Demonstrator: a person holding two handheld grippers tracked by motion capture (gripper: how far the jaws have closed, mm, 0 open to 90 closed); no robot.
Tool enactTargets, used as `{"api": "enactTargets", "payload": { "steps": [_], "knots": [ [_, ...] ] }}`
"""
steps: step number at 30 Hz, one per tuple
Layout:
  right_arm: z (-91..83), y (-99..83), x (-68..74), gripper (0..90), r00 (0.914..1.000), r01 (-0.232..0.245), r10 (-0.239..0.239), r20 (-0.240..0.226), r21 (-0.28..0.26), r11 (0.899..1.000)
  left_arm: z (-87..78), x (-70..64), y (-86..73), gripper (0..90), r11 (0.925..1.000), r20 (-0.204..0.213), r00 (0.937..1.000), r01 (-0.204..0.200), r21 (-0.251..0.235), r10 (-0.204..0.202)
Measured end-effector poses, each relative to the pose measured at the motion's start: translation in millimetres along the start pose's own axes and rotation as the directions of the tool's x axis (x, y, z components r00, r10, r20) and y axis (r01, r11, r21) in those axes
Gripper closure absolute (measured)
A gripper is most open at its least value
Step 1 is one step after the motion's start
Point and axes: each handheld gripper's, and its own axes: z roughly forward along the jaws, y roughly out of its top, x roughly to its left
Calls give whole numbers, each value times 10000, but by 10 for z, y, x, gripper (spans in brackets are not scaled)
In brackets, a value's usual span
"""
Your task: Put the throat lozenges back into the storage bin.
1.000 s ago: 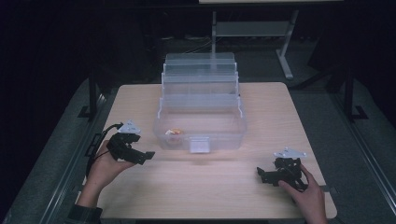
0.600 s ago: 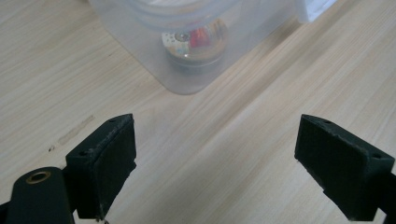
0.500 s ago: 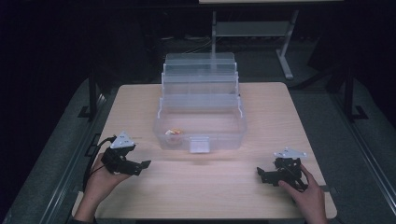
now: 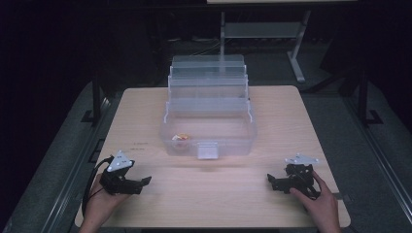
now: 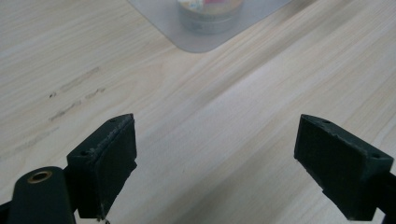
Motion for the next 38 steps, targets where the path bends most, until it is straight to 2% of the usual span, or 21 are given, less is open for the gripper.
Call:
{"api": "enactTargets", "payload": {
  "steps": [8,16,21,26,31,38],
  "knots": [
    [0,0,-1,0,10000,11,-11,-2,3,10000,16,-12,-173,122,9999,-189,9998,73,147,-70],
    [0,0,0,0,10000,10,-10,-1,3,10000,60,-27,-310,121,9996,-428,9990,-78,265,89],
    [0,0,0,0,10000,9,-9,-2,5,10000,78,-24,-362,114,9998,-296,9995,92,187,-87],
    [0,0,-1,0,10000,16,-16,-2,2,10000,141,-40,-415,112,9990,-211,9997,159,411,-151],
    [0,0,0,0,10000,5,-5,-1,3,10000,162,-18,-458,111,9993,121,9992,379,77,-380],
    [-1,1,3,0,10000,-31,31,3,15,10000,161,-12,-461,109,9992,150,9991,400,68,-400]
  ]
}}
